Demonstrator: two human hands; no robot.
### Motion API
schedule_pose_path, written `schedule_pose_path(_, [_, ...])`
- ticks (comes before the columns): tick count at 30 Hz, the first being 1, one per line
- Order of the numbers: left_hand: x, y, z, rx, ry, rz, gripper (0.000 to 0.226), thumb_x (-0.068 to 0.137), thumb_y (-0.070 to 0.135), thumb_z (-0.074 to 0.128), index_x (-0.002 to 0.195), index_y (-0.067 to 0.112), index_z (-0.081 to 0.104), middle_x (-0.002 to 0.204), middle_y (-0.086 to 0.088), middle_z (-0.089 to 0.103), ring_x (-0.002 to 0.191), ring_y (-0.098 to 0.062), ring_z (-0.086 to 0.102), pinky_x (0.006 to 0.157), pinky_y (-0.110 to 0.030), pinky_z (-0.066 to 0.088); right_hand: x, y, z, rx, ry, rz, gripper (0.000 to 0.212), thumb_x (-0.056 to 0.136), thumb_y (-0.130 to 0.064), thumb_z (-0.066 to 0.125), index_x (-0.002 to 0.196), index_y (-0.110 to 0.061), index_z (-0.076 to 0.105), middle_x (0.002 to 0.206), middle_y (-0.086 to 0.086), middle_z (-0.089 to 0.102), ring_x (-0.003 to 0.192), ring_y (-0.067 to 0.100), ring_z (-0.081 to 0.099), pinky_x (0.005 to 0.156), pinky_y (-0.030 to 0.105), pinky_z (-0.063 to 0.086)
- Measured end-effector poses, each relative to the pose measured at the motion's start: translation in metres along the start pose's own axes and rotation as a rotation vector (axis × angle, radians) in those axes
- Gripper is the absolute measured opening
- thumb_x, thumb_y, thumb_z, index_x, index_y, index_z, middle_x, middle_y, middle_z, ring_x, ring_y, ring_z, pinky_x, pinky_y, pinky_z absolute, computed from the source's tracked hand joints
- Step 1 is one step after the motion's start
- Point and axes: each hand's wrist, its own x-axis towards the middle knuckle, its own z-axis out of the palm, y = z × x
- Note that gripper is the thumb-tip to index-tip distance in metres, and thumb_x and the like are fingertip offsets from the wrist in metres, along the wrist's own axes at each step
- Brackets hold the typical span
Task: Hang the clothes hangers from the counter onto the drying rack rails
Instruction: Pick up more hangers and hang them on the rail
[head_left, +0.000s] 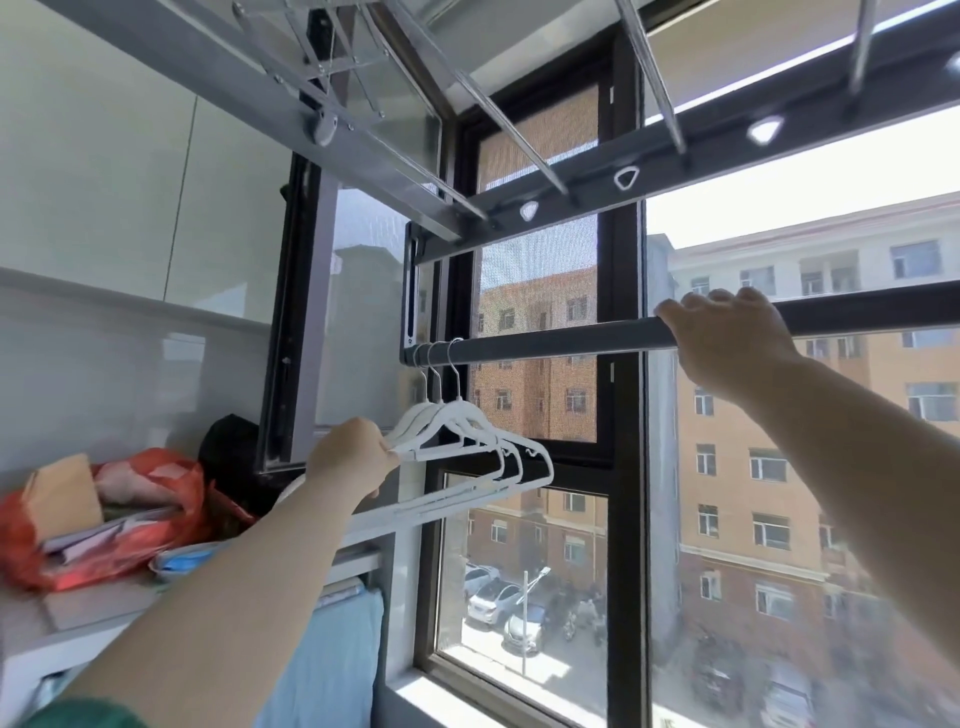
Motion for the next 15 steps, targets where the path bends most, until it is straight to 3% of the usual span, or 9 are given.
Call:
schedule_pose_path(6, [-0.003,-0.004,-0.003,0.014,-0.075,-0.013,0.018,0.087,0.025,0.058,0.085,0.007,0.062,0.074,-0.009,0.067,0.071,-0.026,0.068,0.074,-0.033,0.054,-0.006,0.002,-0.003,-0.020,-0.029,0.002,0.047,0.094,-0.016,0.044,0.138,-0.016,0.028,0.124,0.003,0.052,0.113,0.021,0.050,0.100,0.035,0.035])
schedule_pose_path(10, [-0.012,-0.005,-0.010,0.130,-0.045,-0.007,0.030,0.087,0.033,0.058,0.095,0.005,0.063,0.067,-0.004,0.055,0.066,-0.023,0.055,0.058,-0.028,0.040,-0.020,0.001,-0.007,-0.038,-0.034,0.001,0.058,0.094,-0.019,0.045,0.144,-0.015,0.017,0.146,0.008,0.031,0.134,0.027,0.030,0.112,0.041,0.020])
schedule_pose_path(15, [-0.041,0.002,-0.029,0.364,0.179,0.109,0.031,0.091,0.030,0.050,0.110,0.006,0.056,0.102,-0.011,0.059,0.084,-0.027,0.052,0.065,-0.031,0.039,-0.045,-0.003,-0.028,0.003,0.033,-0.014,0.048,0.092,-0.010,0.044,0.139,-0.010,0.032,0.143,0.013,0.035,0.133,0.030,0.029,0.111,0.043,0.018])
